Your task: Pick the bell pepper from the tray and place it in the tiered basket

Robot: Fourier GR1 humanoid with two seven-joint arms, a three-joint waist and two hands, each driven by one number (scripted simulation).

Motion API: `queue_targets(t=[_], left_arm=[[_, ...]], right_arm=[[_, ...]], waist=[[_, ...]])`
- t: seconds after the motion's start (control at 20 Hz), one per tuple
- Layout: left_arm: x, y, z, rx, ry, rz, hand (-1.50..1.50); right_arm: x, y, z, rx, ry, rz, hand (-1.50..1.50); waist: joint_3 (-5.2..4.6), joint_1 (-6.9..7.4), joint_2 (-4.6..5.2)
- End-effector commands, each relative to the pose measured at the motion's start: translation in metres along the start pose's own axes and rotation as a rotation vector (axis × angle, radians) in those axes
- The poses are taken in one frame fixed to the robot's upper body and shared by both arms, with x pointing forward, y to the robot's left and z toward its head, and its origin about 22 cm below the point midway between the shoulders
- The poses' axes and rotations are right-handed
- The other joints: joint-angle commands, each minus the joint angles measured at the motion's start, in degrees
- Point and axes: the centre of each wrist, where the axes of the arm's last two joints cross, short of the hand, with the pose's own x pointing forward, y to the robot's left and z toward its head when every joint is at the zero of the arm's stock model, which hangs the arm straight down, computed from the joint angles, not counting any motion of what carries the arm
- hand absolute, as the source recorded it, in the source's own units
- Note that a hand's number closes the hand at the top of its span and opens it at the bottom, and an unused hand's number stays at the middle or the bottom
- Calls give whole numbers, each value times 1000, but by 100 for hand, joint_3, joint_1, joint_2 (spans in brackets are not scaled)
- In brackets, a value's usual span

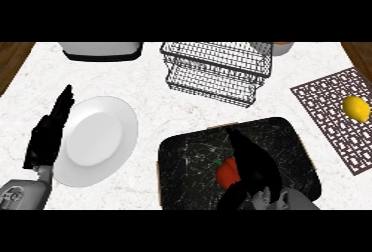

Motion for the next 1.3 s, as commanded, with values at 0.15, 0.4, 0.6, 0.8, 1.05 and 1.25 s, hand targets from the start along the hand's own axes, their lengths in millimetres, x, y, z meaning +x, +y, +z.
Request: queue_targets(t=[0.15,0.4,0.6,0.8,1.05,1.25], left_arm=[[-1,11,-3,1,5,5,0],[13,-8,-2,-7,5,-16,0],[4,8,-7,2,-6,0,0],[-6,-3,10,-1,-1,2,0],[11,15,0,3,-6,-7,0],[12,-1,-10,-1,0,7,0]], right_arm=[[24,16,-10,38,158,-2,-150],[15,23,-8,61,139,-2,-150],[-4,43,-33,202,157,55,150],[-6,49,-37,136,48,238,150],[18,23,-22,125,46,67,150],[60,39,-5,75,23,9,150]], waist=[[0,8,6],[4,-12,-4],[2,-5,10],[3,55,6],[4,9,-3],[3,37,4]])
